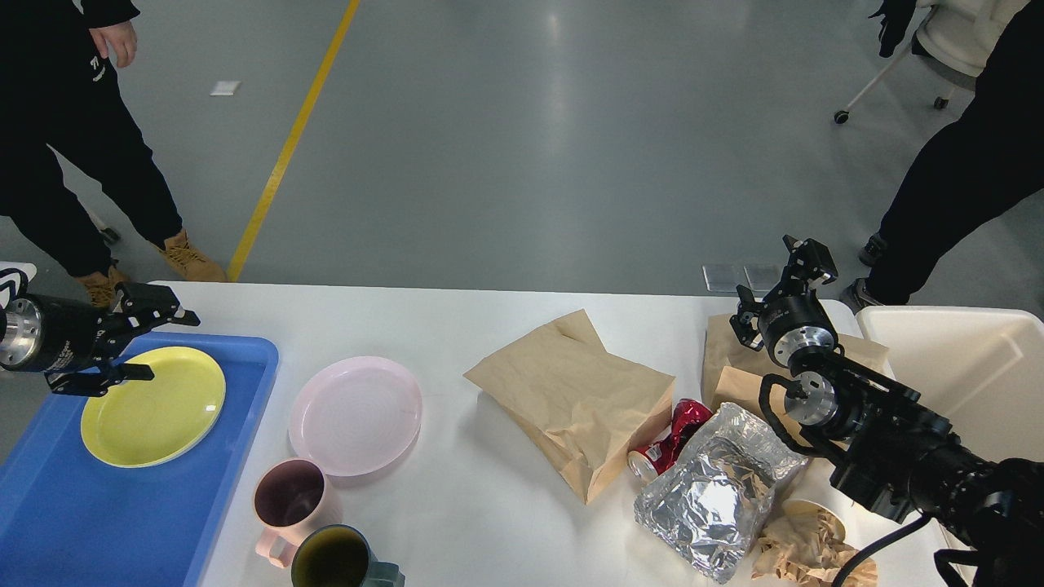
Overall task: Tidy desktop
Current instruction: 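Move the left gripper back over the tray toward the pink mug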
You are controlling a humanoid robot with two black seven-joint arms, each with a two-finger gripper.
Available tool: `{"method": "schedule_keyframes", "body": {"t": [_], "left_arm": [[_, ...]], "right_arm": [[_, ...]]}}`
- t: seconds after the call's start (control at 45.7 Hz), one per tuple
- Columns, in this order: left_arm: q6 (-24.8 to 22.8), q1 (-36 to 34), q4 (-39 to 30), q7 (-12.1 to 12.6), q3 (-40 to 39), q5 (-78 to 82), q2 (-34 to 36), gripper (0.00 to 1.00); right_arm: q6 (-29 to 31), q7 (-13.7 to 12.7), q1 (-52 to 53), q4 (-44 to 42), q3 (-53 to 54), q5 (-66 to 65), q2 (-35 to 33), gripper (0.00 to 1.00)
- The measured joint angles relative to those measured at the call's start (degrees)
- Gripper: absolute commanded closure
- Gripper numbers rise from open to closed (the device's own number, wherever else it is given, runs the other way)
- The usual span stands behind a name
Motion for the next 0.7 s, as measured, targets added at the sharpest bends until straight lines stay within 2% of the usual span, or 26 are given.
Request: {"method": "schedule_keyframes", "body": {"t": [0.262, 0.459, 0.7], "left_arm": [[-0.32, -4.22, -0.05, 0.07, 10.12, 0.09, -2.26, 0.02], [-0.32, -8.62, -0.51, 0.08, 21.23, 0.23, -2.87, 0.02], [-0.32, -12.93, -8.91, 0.09, 30.34, 0.31, -4.35, 0.02]], "right_arm": [[0.0, 0.0, 0.0, 0.0, 0.0, 0.0, 0.0, 0.0], [0.0, 0.0, 0.0, 0.0, 0.0, 0.0, 0.0, 0.0], [0.0, 0.0, 0.0, 0.0, 0.0, 0.0, 0.0, 0.0]]}}
